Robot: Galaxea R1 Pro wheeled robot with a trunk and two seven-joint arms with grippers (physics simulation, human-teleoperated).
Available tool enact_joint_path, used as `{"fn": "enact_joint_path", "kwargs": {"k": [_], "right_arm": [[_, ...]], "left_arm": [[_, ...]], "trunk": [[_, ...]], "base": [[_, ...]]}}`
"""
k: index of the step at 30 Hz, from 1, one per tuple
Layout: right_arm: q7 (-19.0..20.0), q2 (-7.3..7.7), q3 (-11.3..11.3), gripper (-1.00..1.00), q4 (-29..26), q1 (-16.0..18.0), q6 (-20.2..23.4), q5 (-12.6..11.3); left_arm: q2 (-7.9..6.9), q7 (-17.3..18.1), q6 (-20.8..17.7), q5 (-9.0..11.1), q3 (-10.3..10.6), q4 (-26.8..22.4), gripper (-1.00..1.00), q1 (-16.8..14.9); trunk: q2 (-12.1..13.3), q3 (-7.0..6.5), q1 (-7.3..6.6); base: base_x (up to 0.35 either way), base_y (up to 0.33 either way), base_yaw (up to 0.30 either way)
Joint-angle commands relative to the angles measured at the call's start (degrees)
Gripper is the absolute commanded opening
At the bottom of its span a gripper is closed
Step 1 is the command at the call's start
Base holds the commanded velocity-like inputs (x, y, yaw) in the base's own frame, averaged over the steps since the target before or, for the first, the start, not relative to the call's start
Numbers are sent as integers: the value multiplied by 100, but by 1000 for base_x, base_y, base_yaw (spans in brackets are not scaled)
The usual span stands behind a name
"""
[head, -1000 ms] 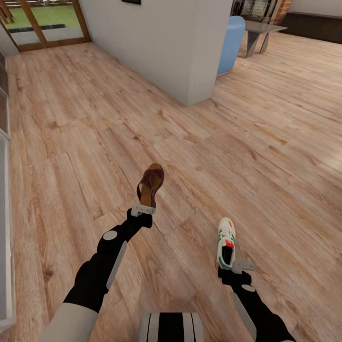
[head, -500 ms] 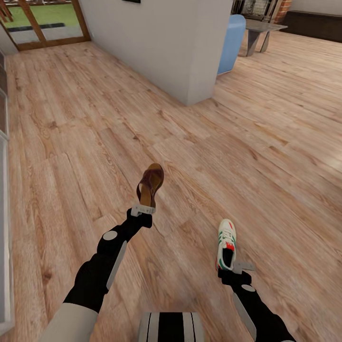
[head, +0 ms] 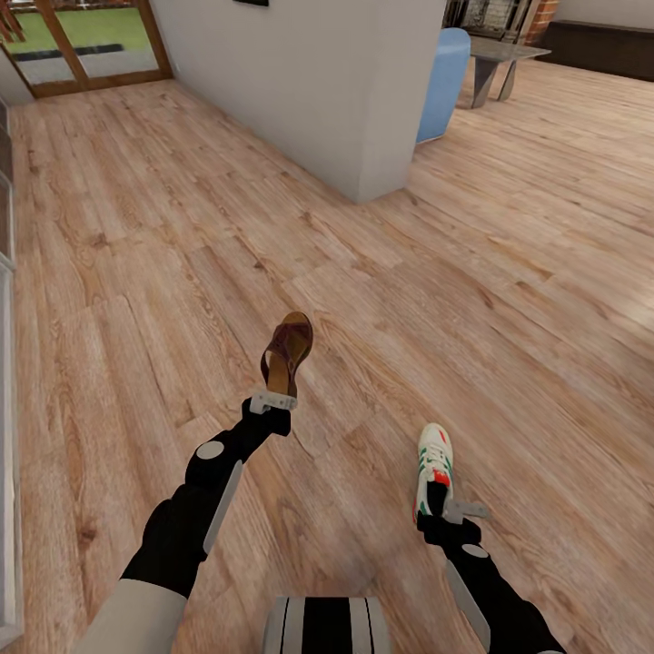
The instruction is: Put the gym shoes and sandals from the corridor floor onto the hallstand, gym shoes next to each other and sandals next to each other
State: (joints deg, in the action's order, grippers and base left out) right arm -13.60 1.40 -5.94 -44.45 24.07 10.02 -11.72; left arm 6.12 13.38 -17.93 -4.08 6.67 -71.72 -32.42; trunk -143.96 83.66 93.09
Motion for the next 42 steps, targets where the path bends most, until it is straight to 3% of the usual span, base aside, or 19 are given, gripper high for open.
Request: {"fn": "enact_joint_path", "kwargs": {"k": [1,21,27,31,42], "right_arm": [[-55,9,-39,100,-11,2,26,-50],[-55,9,-47,100,-12,2,26,-50],[-55,9,-47,100,-11,2,26,-50],[-55,9,-54,100,16,2,13,-42],[-43,6,-73,100,276,-6,-989,-30]], "left_arm": [[3,35,-25,-57,-8,-9,-100,-2],[-8,17,-26,-69,-21,-17,-100,-2],[-12,16,-26,-43,-27,-16,-100,-2],[-14,15,-20,-36,-48,-17,-100,-2],[-20,15,-18,-32,-52,-16,-100,-2]], "trunk": [[-2,4,1],[-2,5,1],[-10,173,16],[-10,192,16],[-10,195,16]], "base": [[159,0,0],[22,0,0],[0,0,0],[0,0,0],[0,0,0]]}}
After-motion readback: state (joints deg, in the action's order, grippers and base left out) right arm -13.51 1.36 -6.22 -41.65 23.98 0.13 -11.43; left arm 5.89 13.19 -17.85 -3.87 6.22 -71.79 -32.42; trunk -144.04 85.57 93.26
